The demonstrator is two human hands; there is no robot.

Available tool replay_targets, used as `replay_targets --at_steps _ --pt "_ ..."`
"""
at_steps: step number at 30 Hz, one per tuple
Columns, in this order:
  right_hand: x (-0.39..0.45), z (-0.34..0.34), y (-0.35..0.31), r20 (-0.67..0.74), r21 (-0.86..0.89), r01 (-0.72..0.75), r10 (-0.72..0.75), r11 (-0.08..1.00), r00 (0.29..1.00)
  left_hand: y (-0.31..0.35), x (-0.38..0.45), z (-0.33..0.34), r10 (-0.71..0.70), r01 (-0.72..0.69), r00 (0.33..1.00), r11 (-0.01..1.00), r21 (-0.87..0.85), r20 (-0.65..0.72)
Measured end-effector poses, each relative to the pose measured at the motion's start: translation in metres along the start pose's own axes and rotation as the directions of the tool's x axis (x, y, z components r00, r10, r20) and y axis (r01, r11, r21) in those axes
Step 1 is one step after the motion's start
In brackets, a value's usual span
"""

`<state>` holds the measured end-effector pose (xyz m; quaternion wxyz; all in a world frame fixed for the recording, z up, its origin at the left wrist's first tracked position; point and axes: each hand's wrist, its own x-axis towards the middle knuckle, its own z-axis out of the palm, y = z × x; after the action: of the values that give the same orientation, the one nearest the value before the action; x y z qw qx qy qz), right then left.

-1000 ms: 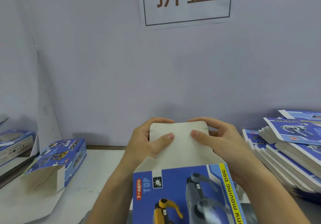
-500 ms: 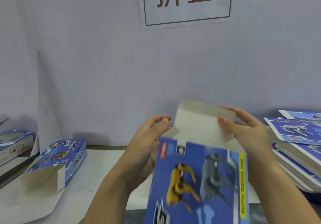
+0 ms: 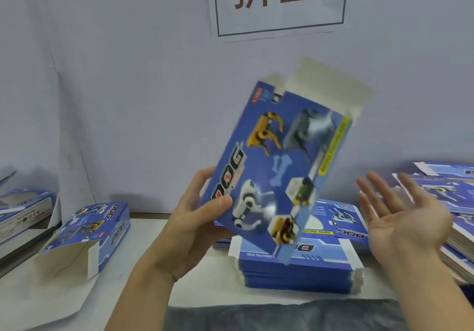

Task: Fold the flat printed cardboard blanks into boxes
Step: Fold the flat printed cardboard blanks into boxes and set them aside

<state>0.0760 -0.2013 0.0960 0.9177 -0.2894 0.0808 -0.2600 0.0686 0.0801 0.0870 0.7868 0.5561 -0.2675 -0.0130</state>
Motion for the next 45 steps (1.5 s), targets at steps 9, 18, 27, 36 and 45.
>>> replay_targets --at_steps 9,18,27,36,45 --pt "0.003 -0.007 0.024 0.463 -0.014 -0.052 0.053 0.999 0.885 0.007 -0.004 -0.011 -0.072 0.033 0.967 0.986 0.161 0.243" --pt "0.011 -0.017 0.047 0.116 -0.619 0.010 0.078 0.785 0.990 0.011 -0.001 -0.033 0.094 -0.409 0.766 0.834 -0.370 -0.636" --pt "-0.007 -0.019 0.061 0.406 -0.799 0.588 0.604 -0.130 0.686 -0.064 0.009 -0.003 -0.214 0.254 0.960 0.411 0.876 -0.178" --pt "-0.007 -0.013 0.062 0.410 -0.796 0.580 0.552 -0.173 0.726 -0.074 0.016 0.004 -0.240 0.319 0.936 0.261 0.911 -0.258" --pt "-0.005 -0.011 0.060 0.424 -0.773 0.609 0.569 -0.179 0.705 -0.065 0.014 0.000 -0.094 0.251 0.968 0.335 0.908 -0.232"
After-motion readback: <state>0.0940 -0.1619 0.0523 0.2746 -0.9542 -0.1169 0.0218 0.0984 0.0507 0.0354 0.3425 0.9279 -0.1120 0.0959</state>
